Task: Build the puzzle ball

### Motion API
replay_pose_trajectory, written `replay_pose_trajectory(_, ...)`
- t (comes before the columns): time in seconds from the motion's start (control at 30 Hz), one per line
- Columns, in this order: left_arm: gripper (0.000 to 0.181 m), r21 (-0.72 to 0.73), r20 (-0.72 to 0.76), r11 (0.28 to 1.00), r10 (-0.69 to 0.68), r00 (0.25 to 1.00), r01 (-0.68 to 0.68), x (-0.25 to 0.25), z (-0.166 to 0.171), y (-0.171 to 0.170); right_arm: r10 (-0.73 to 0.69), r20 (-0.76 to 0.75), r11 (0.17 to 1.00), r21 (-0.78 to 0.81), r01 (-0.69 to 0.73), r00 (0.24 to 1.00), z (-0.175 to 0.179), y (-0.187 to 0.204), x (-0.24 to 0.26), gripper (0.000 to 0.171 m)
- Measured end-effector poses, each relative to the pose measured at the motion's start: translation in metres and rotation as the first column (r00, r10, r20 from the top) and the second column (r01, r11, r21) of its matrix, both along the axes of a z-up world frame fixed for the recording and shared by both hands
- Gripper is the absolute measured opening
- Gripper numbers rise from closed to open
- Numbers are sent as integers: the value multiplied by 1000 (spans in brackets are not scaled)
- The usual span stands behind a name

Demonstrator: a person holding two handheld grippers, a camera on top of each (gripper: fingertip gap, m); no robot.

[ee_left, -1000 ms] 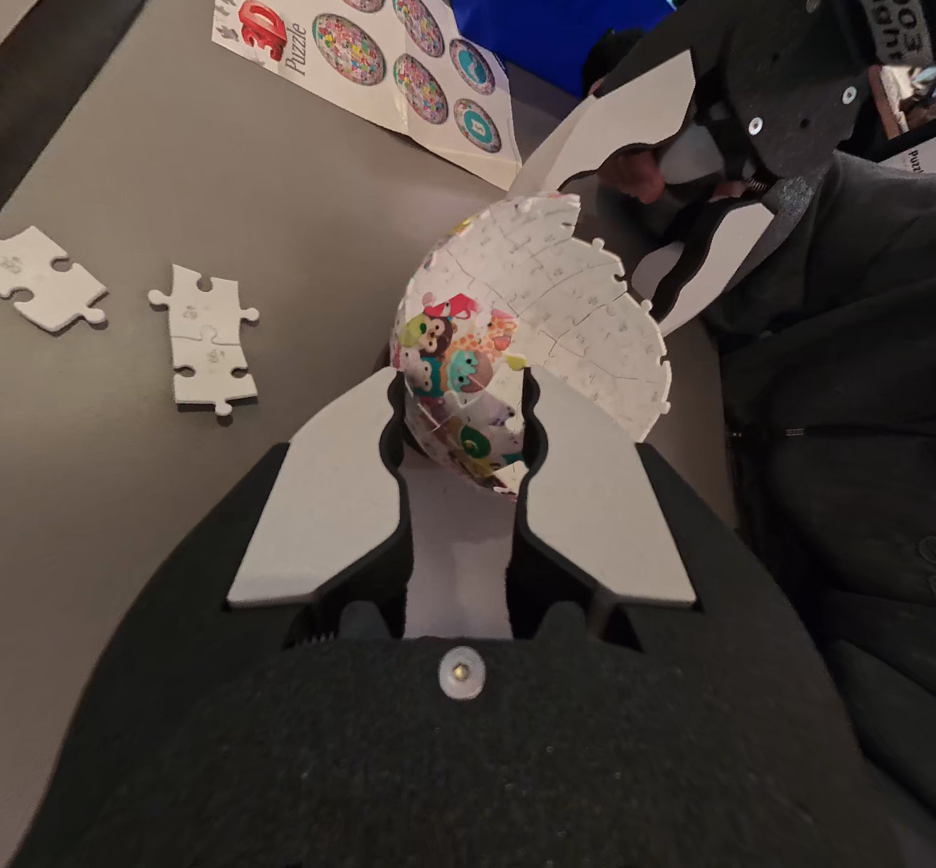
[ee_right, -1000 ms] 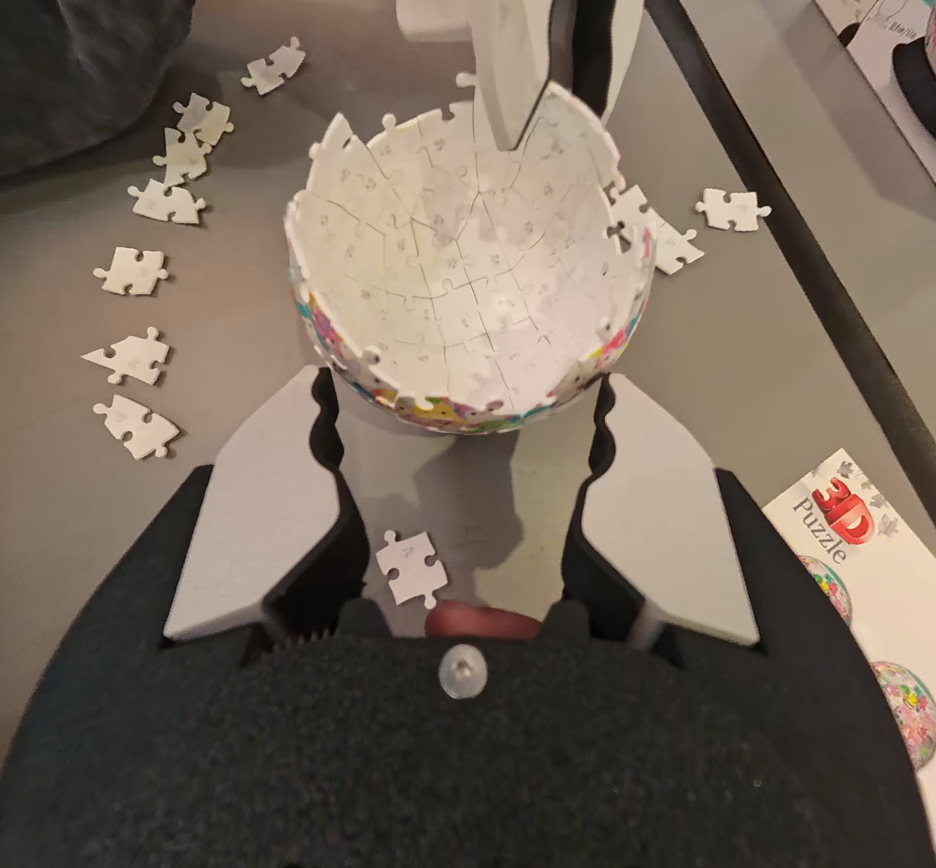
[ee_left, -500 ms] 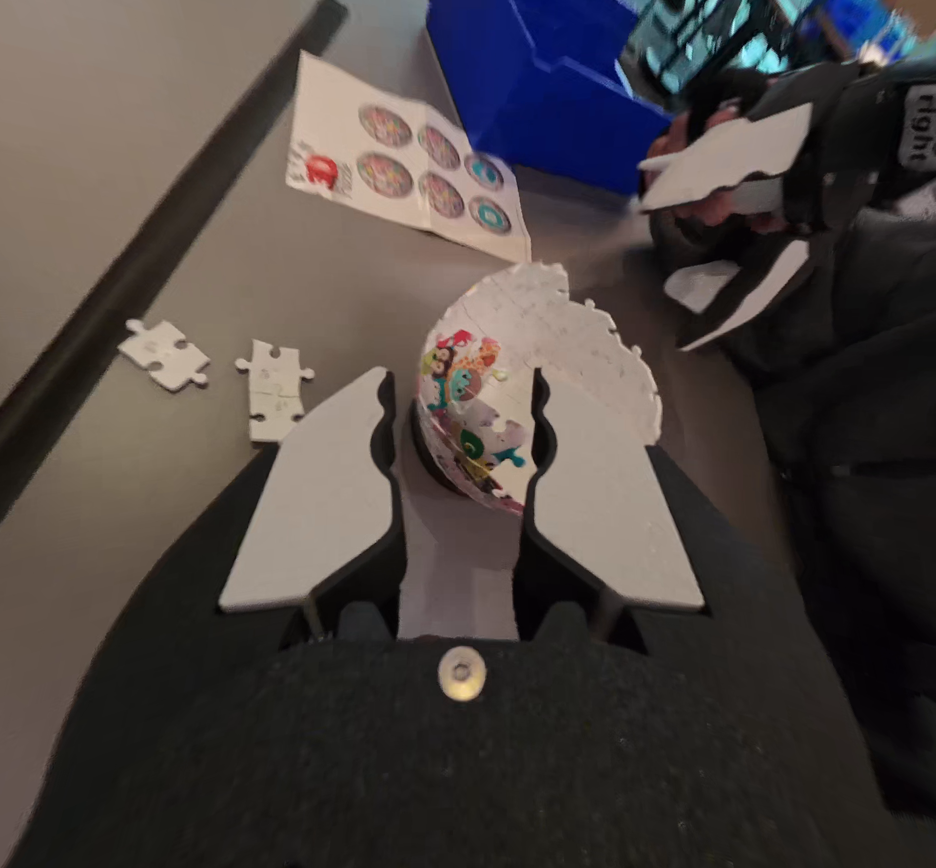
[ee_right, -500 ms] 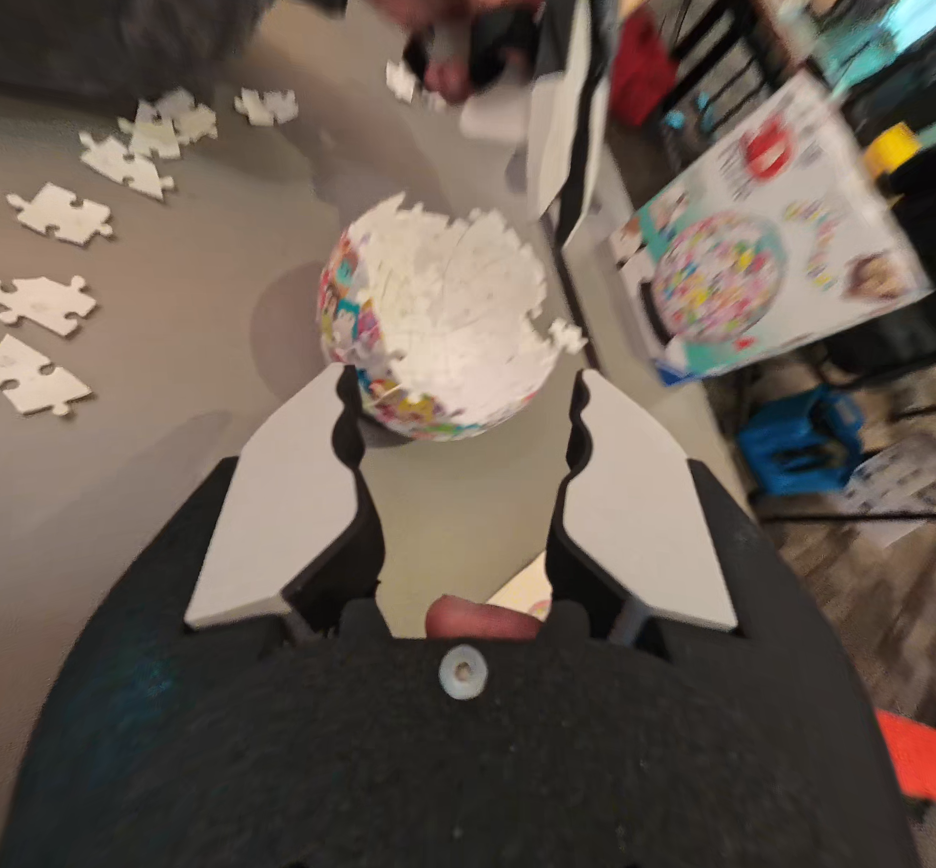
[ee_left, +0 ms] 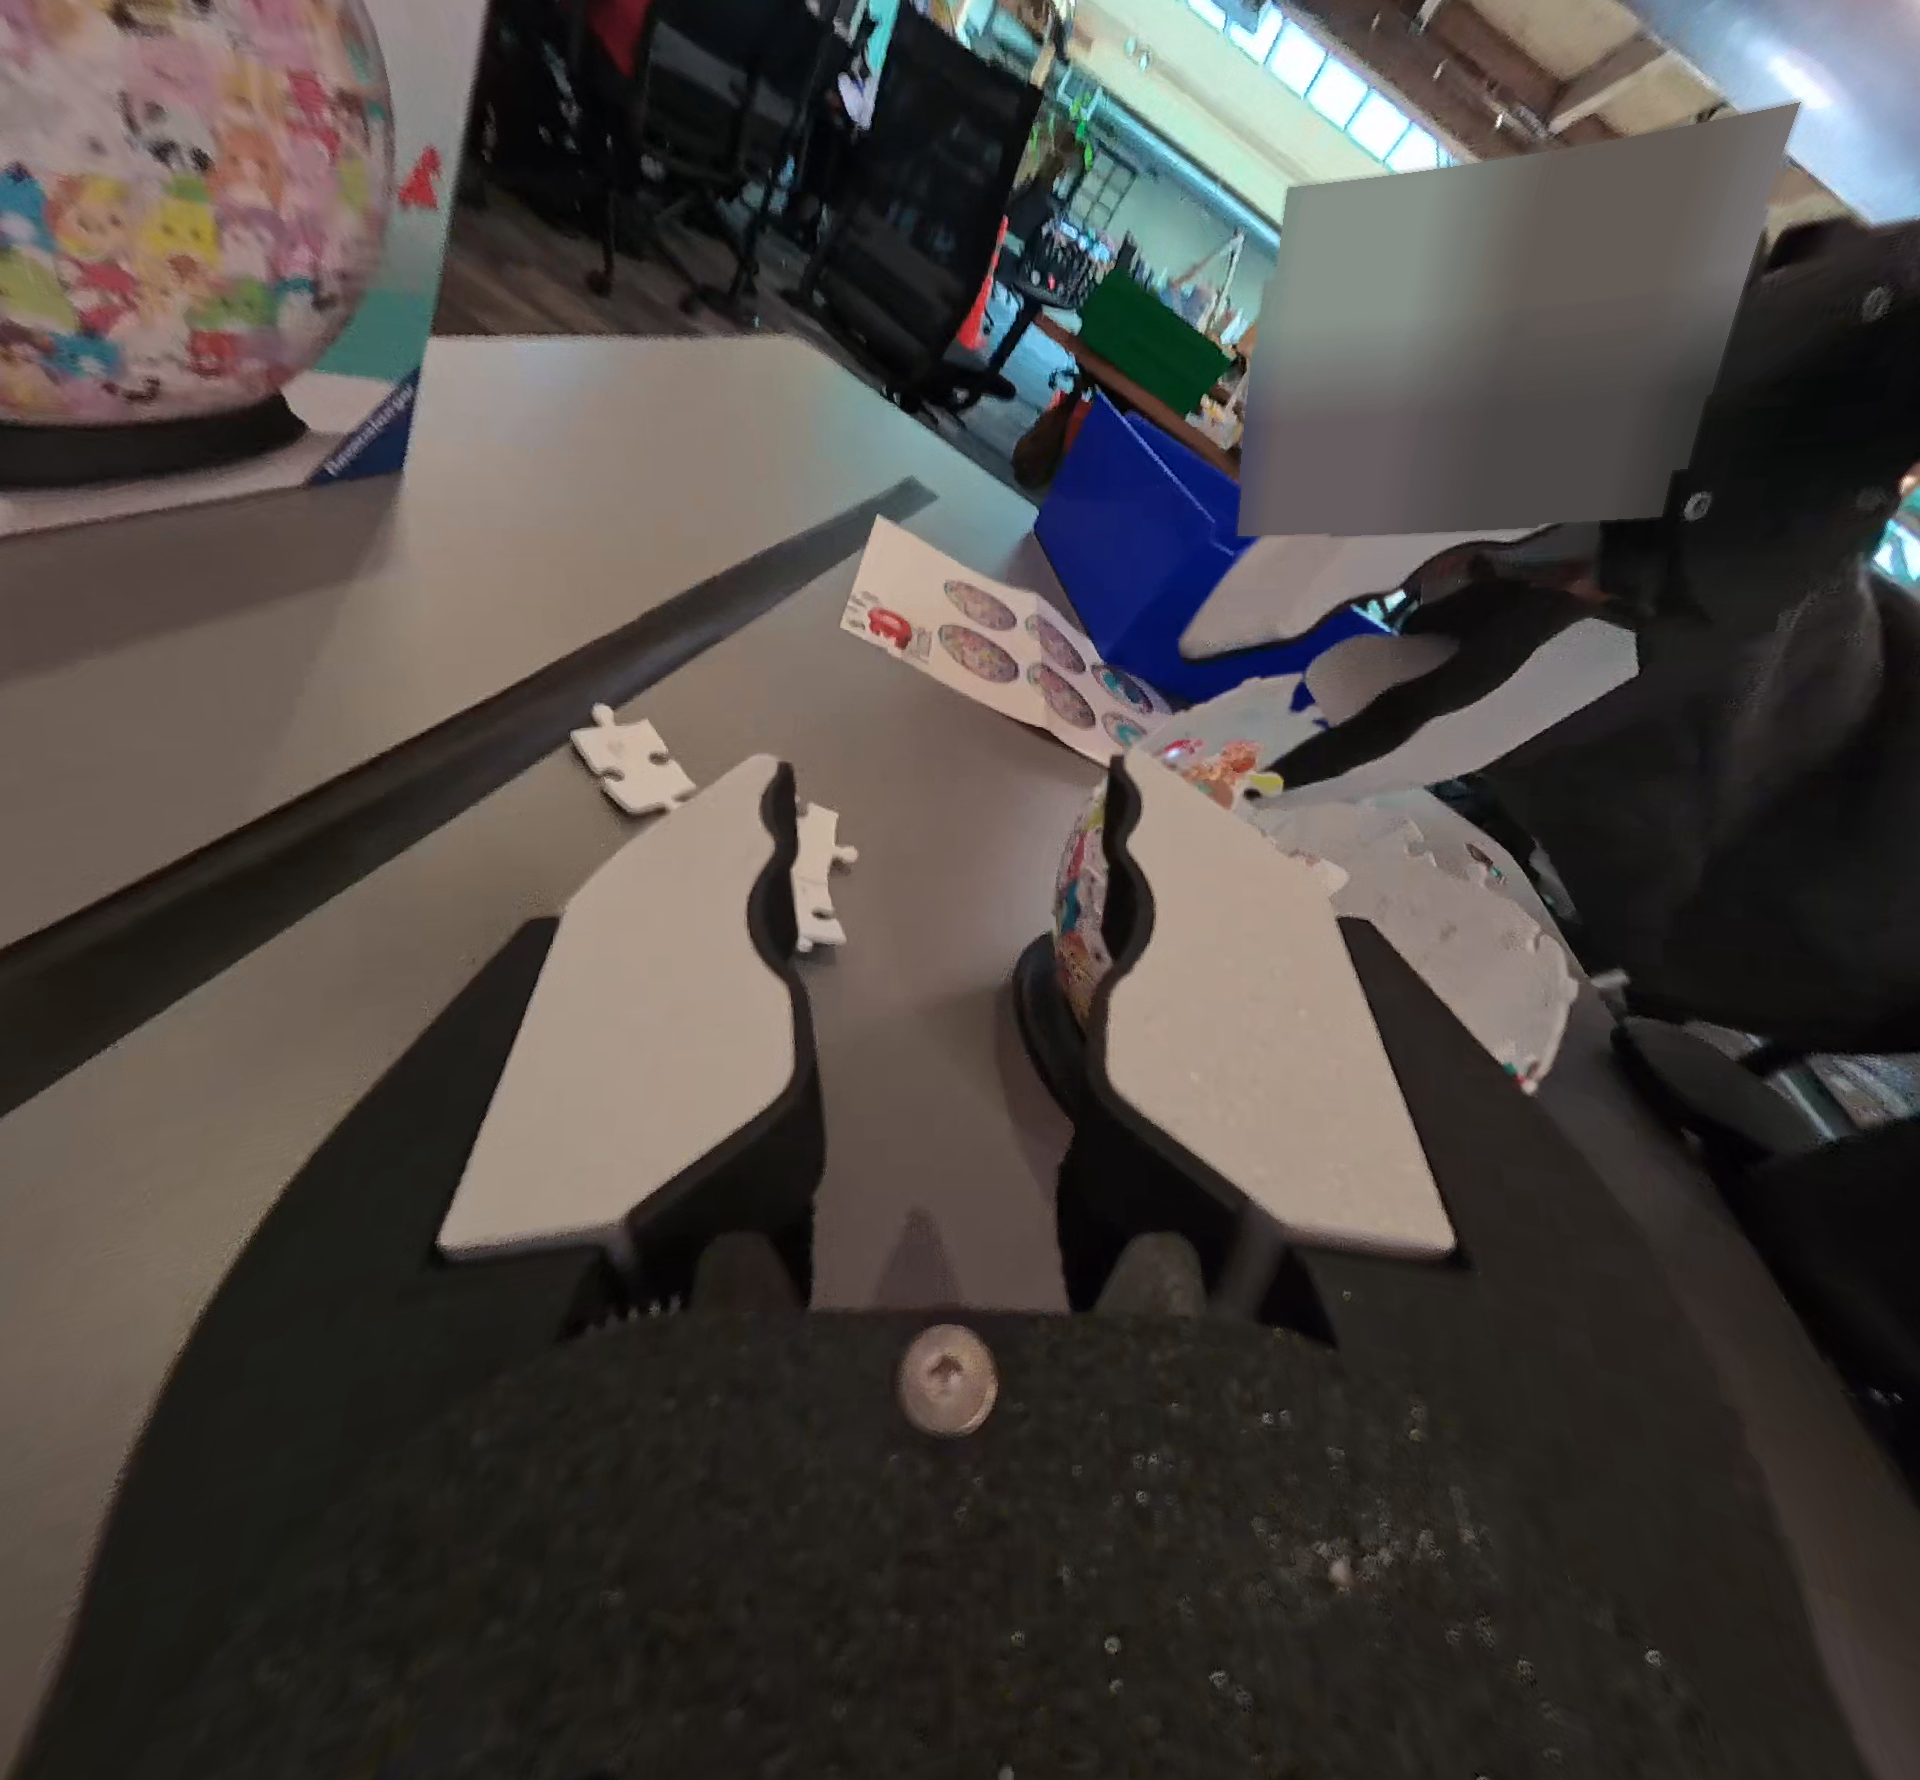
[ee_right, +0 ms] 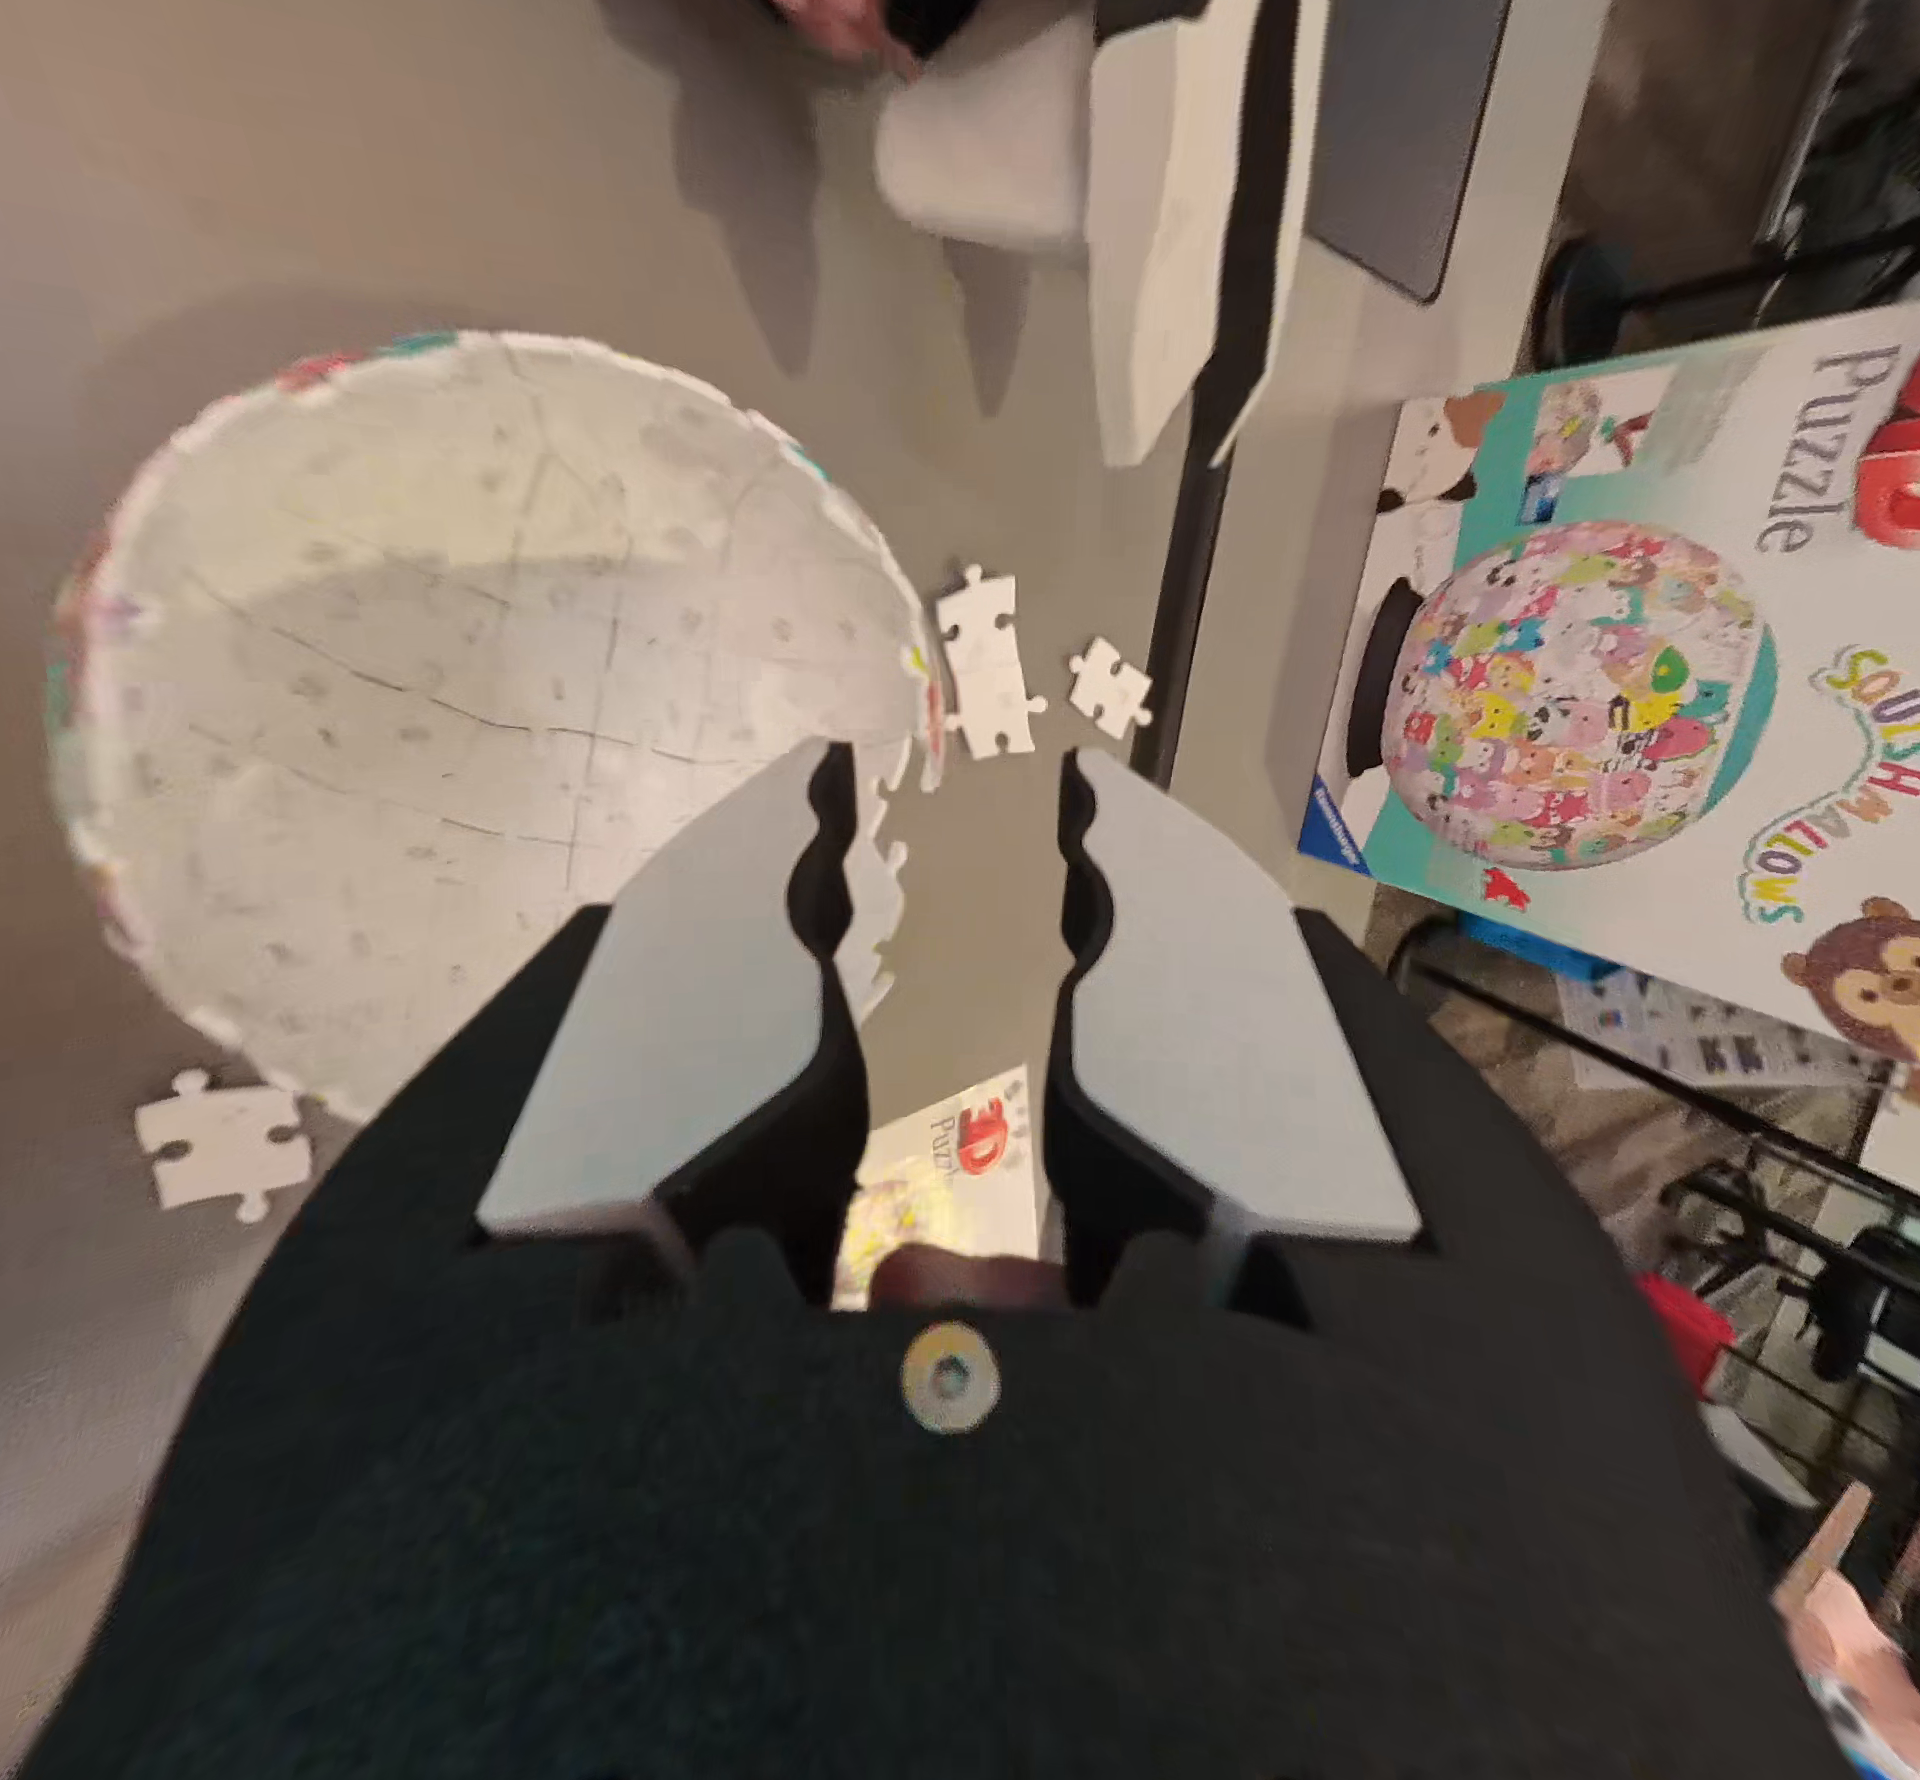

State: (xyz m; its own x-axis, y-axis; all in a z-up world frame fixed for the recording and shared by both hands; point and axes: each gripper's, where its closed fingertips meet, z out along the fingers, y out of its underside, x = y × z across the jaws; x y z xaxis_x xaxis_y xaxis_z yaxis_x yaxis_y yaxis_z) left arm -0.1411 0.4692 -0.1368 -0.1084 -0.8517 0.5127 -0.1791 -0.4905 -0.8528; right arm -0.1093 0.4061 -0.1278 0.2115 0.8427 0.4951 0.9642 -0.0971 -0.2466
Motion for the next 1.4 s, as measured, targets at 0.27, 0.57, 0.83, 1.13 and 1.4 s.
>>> replay_pose_trajectory(0.27, 54, 10, -18, 999, -31, 999, 31, 4, -2, -6, -84, 94, 992, -87, 92, 992, -15, 5, 0, 24)
replay_pose_trajectory(0.57, 25, 75, -171, 985, -143, 975, 158, 29, -17, -11, -95, 165, 995, -3, 97, 982, 12, -2, -2, 10)
replay_pose_trajectory(0.83, 0, 198, -359, 927, -235, 904, 319, 47, -47, -37, 208, 324, 949, 161, -270, 923, 10, -15, -29, 0)
replay_pose_trajectory(1.13, 0, 239, -279, 934, -198, 940, 267, 52, -38, -39, 97, 141, 984, 137, -116, 985, 32, -41, -21, 0)
replay_pose_trajectory(1.4, 1, 166, -153, 974, -130, 980, 156, 44, -19, -19, 35, -11, 999, 33, -34, 999, 25, -23, -8, 31)
